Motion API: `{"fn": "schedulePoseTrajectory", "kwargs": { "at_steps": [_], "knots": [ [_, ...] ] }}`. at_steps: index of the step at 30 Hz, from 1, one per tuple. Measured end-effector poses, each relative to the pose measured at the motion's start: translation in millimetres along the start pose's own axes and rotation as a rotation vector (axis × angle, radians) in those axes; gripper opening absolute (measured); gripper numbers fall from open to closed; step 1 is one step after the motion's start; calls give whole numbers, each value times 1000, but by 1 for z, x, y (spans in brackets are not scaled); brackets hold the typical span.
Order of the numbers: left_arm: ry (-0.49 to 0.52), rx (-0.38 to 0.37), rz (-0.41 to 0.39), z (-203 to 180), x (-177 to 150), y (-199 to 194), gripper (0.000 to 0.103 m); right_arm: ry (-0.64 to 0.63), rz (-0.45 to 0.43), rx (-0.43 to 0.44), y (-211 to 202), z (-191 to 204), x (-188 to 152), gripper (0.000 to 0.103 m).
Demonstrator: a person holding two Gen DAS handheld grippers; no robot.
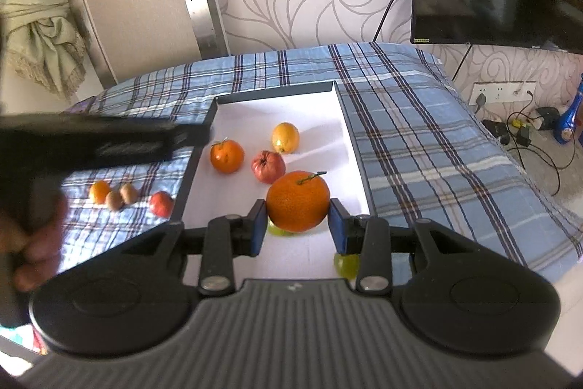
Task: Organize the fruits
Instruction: 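Lower the tangerine into the tray and open the right gripper, then move both grippers back toward the remaining fruits on the bedspread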
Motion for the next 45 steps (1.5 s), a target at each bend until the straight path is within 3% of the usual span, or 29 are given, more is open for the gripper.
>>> {"fn": "schedulePoseTrajectory", "kwargs": {
  "at_steps": [16, 27, 34, 45],
  "knots": [
    [-109, 142, 28, 57, -28, -35, 48, -41, 93, -40, 68, -39, 10, 39],
    [-187, 219, 42, 92, -43, -46, 48, -113, 118, -34, 91, -36, 13, 40],
    [-191, 223, 51, 97, -46, -45, 48, -135, 142, -37, 103, -36, 13, 38],
    [-185, 211, 52, 100, -46, -42, 48, -166, 153, -124, 107, -48, 20, 39]
  ]
}}
Point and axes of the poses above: each gripper's, at about its wrist camera, not at the fingertips, and y roughly the way its jaws point, z to its left, x to its top, the point moved 10 cm from there along y, roughly the way its jaws point, and after that the axes turned 14 degrees about x, right-handed, at the moved point
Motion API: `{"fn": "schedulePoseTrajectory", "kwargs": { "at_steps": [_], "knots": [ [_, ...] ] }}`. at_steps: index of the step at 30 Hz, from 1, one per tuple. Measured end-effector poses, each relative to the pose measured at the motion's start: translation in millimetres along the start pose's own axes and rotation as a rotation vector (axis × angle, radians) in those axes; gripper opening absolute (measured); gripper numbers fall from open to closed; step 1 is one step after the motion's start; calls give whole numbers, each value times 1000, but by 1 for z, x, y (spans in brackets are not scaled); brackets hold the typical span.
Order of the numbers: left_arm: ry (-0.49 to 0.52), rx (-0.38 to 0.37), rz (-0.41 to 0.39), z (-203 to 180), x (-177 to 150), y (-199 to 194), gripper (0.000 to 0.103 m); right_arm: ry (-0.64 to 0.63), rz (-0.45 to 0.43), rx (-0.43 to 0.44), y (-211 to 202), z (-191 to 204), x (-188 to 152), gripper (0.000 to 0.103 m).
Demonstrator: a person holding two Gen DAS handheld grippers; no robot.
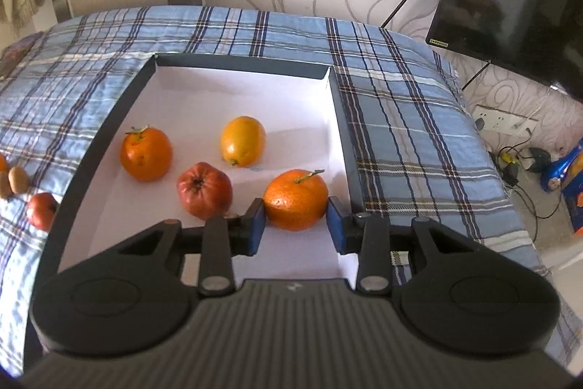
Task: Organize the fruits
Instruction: 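Move both grippers back toward the remaining fruits on the bedspread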
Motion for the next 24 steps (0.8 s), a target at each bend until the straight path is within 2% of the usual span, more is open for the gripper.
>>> {"fn": "schedulePoseTrajectory", "kwargs": {
  "at_steps": [5, 9, 12, 18, 24],
  "knots": [
    [16, -7, -12, 1, 2, 0, 48, 62, 1, -31, 0, -1, 1, 40],
    [32, -6, -28, 5, 3, -1, 48, 65, -12, -30, -9, 2, -1, 47],
    [34, -14, -22, 8, 1, 1, 48, 57, -54, -31, -22, 8, 2, 59],
    [49, -26, -10, 13, -10, 3, 48, 63, -83, -13, -38, 13, 0, 59],
    [55, -42, -4, 17, -19, 4, 48, 121, -159, 27, -61, 16, -8, 59]
  ]
}}
Point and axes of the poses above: each gripper's, at about its wrist camera, not at the fingertips, and y roughly the way its jaws point, z to its left, x to its top, the point moved 10 cm from there along y, roughly the way its jaws point, and after that the axes turned 14 degrees about x, right-handed, at the moved point
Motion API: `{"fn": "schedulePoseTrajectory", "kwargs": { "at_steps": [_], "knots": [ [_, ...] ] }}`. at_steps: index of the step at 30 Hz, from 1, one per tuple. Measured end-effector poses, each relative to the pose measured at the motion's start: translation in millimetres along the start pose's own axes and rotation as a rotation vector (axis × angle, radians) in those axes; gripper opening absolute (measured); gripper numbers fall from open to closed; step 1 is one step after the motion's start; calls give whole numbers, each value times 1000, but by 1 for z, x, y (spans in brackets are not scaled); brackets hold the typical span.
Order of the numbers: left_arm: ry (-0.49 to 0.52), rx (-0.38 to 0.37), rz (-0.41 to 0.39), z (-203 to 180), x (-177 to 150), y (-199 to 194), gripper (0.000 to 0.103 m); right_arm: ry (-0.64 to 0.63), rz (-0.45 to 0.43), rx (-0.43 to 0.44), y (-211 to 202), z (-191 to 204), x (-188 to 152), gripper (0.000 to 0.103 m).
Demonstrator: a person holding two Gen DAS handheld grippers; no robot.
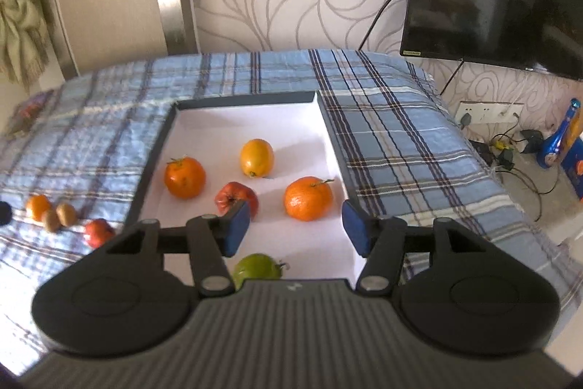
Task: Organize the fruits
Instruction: 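Move both grippers back toward the remaining fruits on the bedspread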
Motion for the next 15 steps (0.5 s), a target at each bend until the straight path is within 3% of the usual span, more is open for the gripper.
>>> {"fn": "schedulePoseTrajectory", "kwargs": {
  "at_steps": [15],
  "knots": [
    [33, -27, -21, 6, -9, -8, 49, -70, -63, 98, -33, 60, -10, 58]
  ]
}}
Point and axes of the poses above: each gripper's, at about its wrist camera, not at the fingertips, and y roughly the way its jaws point, z to its left, x to its top, the point moved 10 cm from there along y, roughly the way its jaws point, and after that the axes turned 14 degrees about x, right-handed, at the moved point
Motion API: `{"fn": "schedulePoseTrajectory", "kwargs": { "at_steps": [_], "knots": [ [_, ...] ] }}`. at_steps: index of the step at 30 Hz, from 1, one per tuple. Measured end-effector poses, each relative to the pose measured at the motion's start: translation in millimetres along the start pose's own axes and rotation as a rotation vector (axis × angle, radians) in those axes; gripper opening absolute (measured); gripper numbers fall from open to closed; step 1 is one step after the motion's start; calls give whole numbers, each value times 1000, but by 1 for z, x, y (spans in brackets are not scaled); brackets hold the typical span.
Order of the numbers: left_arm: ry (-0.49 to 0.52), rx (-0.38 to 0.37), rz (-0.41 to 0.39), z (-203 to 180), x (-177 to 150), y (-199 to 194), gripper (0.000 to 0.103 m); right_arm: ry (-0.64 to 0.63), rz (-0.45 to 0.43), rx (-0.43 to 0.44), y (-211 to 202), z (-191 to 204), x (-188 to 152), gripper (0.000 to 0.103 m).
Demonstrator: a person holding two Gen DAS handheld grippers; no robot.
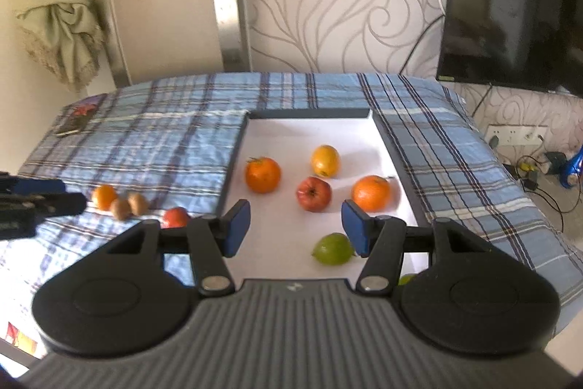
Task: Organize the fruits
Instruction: 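Move both grippers back toward the remaining fruits on the bedspread, then grasp the red apple with the right gripper while the left gripper approaches a brown kiwi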
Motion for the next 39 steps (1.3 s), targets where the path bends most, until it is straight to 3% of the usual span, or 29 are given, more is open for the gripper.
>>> {"fn": "schedulePoseTrajectory", "kwargs": {
  "at_steps": [10, 19, 28, 39],
  "knots": [
    [-17, -2, 22, 18, -17, 1, 49, -116, 53, 55, -2, 50, -7, 57],
    [-17, -5, 40, 29, -29, 7, 49, -140, 108, 88, 7, 74, -19, 57],
    [3, -8, 36, 34, -27, 11, 49, -181, 162, 116, 42, 96, -25, 57],
    [55, -80, 22, 36, -19, 17, 49, -227, 241, 60, 95, 91, -27, 48]
  ]
}}
Point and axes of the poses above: each gripper's, at about its wrist camera, not at the fingertips, and y roughly the way its jaws point, z to its left, x to its top, the point moved 10 cm from there along y, roughly the way its jaws point, and after that the axes turned 14 degrees about x, right-handed, at the moved point
